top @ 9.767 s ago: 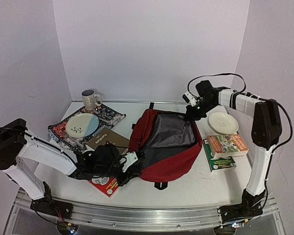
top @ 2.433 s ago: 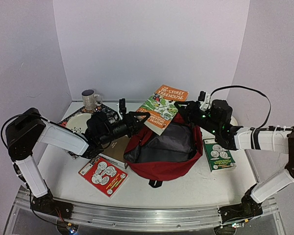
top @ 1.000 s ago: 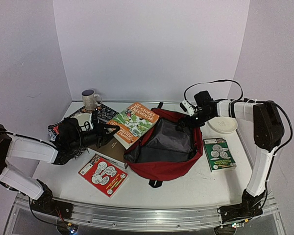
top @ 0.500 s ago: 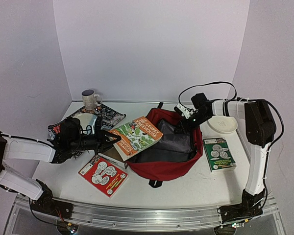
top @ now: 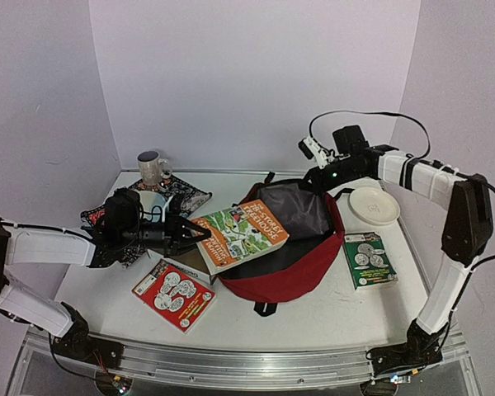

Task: Pack the student bag
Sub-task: Pick up the largest pocket of the bag from the student bag, then place the book in the largest pocket of the bag.

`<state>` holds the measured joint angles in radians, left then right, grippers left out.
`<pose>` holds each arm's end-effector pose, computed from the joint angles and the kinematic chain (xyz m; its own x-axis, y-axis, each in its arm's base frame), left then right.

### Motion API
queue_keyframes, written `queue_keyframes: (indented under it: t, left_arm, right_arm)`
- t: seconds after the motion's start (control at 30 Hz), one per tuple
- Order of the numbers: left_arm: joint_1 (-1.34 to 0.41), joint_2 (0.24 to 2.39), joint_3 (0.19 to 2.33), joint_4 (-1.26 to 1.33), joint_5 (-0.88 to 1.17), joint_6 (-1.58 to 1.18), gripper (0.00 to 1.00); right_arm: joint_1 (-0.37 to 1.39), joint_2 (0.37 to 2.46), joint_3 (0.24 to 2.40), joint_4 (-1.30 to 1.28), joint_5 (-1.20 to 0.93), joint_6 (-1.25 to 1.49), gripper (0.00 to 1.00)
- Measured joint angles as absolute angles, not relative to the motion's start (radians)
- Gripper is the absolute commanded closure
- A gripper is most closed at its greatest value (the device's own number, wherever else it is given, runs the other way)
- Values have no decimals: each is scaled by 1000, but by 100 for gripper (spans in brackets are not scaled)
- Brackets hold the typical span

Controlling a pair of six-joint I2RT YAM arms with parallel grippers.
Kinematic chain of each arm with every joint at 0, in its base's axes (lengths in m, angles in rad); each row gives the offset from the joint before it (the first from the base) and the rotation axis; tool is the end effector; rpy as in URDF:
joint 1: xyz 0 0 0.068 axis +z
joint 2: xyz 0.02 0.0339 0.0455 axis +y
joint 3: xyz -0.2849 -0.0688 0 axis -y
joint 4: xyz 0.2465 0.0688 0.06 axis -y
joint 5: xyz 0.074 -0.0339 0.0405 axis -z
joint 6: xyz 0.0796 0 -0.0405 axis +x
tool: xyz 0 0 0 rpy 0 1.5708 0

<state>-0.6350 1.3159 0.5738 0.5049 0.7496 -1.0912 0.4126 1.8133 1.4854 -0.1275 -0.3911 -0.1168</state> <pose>0.2085 -0.2210 0.2357 -0.9455 -0.1100 -0.3065 0.2785 0.2143 -0.9362 0.4217 0.2177 0.3026 -0.3204 -0.2579 -0.9115 -0.7266 0.6842 0.0619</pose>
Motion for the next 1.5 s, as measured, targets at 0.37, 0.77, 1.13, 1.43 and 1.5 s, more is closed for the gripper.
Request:
queue_keyframes:
  t: [0.37,0.77,1.13,1.43,1.5]
  left_arm:
    - [-712,1448,647,504,793,-1090,100]
    - [-715,1595,698,498,652,-1133,100]
    - [-714,1642,782,479,509,-1221,100]
    - [-735,1669,798,497,443,-1267,100]
    - [-740,1675,803,517,438,-1285,100]
  right_arm:
    - [528,1619,1436,41,-224,-6,100]
    - [618,1550,1251,189,-161,55,100]
    - [675,1311,1072,358,-77,115,100]
    - [698,1278,1046,428,-85,162,100]
    - [710,1283,1037,443,-88,172,100]
